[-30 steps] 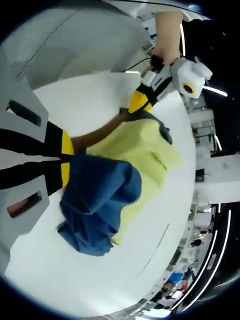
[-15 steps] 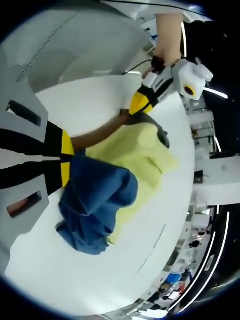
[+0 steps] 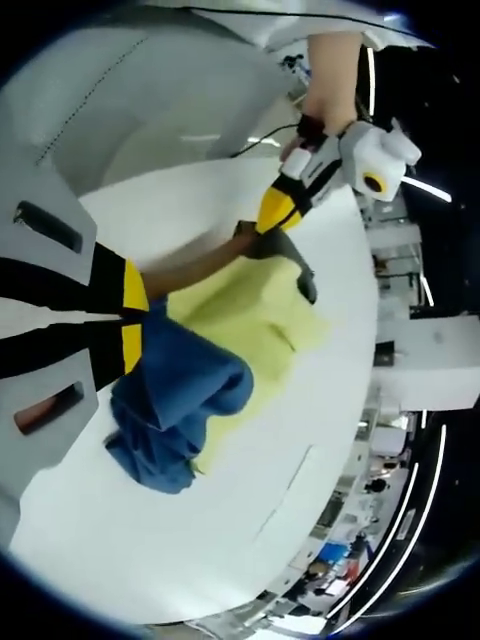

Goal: Fold the garment on the visible template until the final outline fits inside the template.

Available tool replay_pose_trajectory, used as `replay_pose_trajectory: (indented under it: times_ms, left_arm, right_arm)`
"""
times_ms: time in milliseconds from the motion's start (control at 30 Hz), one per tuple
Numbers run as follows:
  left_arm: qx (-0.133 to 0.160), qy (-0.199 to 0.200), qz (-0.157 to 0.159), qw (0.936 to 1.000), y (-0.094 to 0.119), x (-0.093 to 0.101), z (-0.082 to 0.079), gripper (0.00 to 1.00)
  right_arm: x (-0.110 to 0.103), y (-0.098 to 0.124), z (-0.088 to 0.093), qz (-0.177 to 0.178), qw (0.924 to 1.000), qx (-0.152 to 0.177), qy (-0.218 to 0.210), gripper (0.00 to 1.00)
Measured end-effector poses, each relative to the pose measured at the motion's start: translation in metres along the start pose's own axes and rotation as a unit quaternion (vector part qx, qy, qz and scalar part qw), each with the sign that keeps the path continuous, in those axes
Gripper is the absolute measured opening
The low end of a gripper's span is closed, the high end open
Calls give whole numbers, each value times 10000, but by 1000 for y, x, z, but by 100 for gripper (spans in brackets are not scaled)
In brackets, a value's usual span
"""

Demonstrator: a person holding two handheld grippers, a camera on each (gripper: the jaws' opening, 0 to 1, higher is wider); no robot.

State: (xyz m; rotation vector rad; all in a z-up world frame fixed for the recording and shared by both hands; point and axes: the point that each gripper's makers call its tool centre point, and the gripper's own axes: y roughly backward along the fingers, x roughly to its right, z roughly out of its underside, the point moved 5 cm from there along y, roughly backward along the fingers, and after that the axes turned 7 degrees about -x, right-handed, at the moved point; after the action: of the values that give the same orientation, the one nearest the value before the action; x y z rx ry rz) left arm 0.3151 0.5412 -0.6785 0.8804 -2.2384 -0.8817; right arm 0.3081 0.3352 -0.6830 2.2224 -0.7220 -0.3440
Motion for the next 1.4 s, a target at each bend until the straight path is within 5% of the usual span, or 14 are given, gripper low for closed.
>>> replay_pose_trajectory:
  times_ms: [200,600,1067,1400]
  left_arm:
    - [160,112,-2,9998,11,3,-2,0]
    - [604,239,42,9979,40,12,-27,0]
    - [899,39,-79,9959,68,22,-40,0]
    - [1404,-42,-109,9900,96,32,-63,0]
  right_arm:
    - [-1,13,-11,40,9993,271,-249,2]
    - [-8,36,-37,247,9983,519,17,2]
    - [-13,65,-58,482,9948,892,11,2]
    - [-13,97,-82,688,9877,1406,-56,2]
